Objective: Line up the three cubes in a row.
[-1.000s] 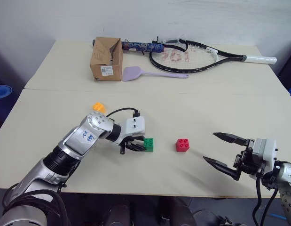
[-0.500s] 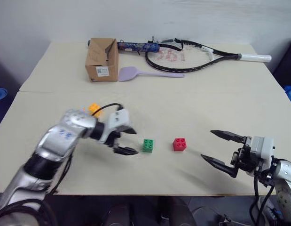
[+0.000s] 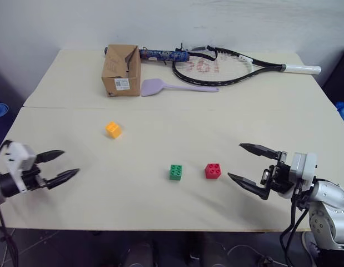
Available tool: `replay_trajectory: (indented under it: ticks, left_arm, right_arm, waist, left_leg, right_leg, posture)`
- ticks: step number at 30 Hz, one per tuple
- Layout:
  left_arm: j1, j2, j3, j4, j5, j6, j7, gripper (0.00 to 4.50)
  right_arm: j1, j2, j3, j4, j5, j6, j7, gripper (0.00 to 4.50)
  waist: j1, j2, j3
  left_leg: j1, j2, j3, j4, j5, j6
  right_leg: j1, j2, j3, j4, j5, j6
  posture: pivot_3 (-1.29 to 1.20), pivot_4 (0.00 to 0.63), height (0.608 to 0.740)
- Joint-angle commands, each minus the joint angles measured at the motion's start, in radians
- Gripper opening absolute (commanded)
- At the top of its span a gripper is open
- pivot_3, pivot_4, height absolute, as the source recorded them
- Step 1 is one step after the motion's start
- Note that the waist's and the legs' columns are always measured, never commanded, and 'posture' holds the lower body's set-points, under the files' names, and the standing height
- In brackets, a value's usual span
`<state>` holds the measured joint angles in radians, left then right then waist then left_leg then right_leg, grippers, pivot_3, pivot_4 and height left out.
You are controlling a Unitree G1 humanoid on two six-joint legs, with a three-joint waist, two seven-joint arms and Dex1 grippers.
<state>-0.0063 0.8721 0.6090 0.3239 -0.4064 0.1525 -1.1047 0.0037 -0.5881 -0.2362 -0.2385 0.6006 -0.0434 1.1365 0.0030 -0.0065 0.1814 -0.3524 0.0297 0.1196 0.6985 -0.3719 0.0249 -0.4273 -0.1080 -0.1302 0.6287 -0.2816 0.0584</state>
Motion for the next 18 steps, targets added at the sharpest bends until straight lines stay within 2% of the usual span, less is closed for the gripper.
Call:
replay_trajectory:
  ticks: [1,6,10,14,15,18]
  left_arm:
    - [-0.032,-0.001,0.01,-0.025,-0.025,0.007,0.047,4.36]
    - [-0.217,-0.048,-0.088,-0.056,-0.035,0.089,0.143,4.36]
    - [-0.447,-0.115,-0.268,0.081,0.063,0.13,0.217,4.36]
    - [-0.575,-0.17,-0.347,0.224,0.126,0.079,0.265,4.36]
    - [-0.597,-0.185,-0.372,0.248,0.141,0.067,0.263,4.36]
    - [-0.635,-0.204,-0.416,0.315,0.177,0.031,0.266,4.36]
  right_arm:
    - [-0.026,0.002,0.005,-0.038,0.011,0.001,-0.019,4.5]
    - [-0.056,0.003,0.027,-0.05,0.006,0.022,-0.055,4.5]
    - [-0.075,0.007,0.052,-0.066,0.001,0.052,-0.088,4.5]
    - [-0.07,0.015,0.074,-0.093,0.002,0.075,-0.118,4.5]
    - [-0.066,0.017,0.077,-0.103,0.003,0.082,-0.127,4.5]
    - [-0.058,0.017,0.08,-0.122,0.002,0.094,-0.144,4.5]
  waist:
    - [0.001,0.0,0.0]
    - [0.014,-0.001,-0.001]
    - [0.021,-0.001,-0.001]
    - [0.011,-0.002,-0.001]
    - [0.008,-0.002,-0.001]
    - [0.0,-0.002,-0.001]
  left_leg:
    - [0.0,0.0,0.0,0.0,0.0,0.0]
    - [0.0,-0.001,0.0,0.0,0.0,0.0]
    - [0.0,-0.003,0.001,0.001,0.001,0.001]
    - [0.0,-0.002,0.004,0.0,0.0,0.0]
    - [-0.001,-0.001,0.004,0.0,0.0,0.0]
    - [0.0,0.0,0.004,0.001,0.0,0.0]
  right_leg:
    - [0.0,0.0,0.0,0.0,0.0,0.0]
    - [0.0,-0.001,-0.001,0.002,0.0,0.0]
    - [0.0,-0.001,-0.001,0.007,0.0,0.0]
    - [-0.001,0.003,-0.001,0.007,0.0,0.001]
    - [-0.002,0.009,-0.001,0.007,0.0,0.001]
    - [-0.002,0.009,-0.001,0.007,0.0,0.001]
  posture:
    - [0.0,0.15,0.74]
    - [0.0,0.15,0.74]
    - [0.0,0.15,0.74]
    - [0.0,0.15,0.74]
    - [0.0,0.15,0.74]
    - [0.0,0.15,0.74]
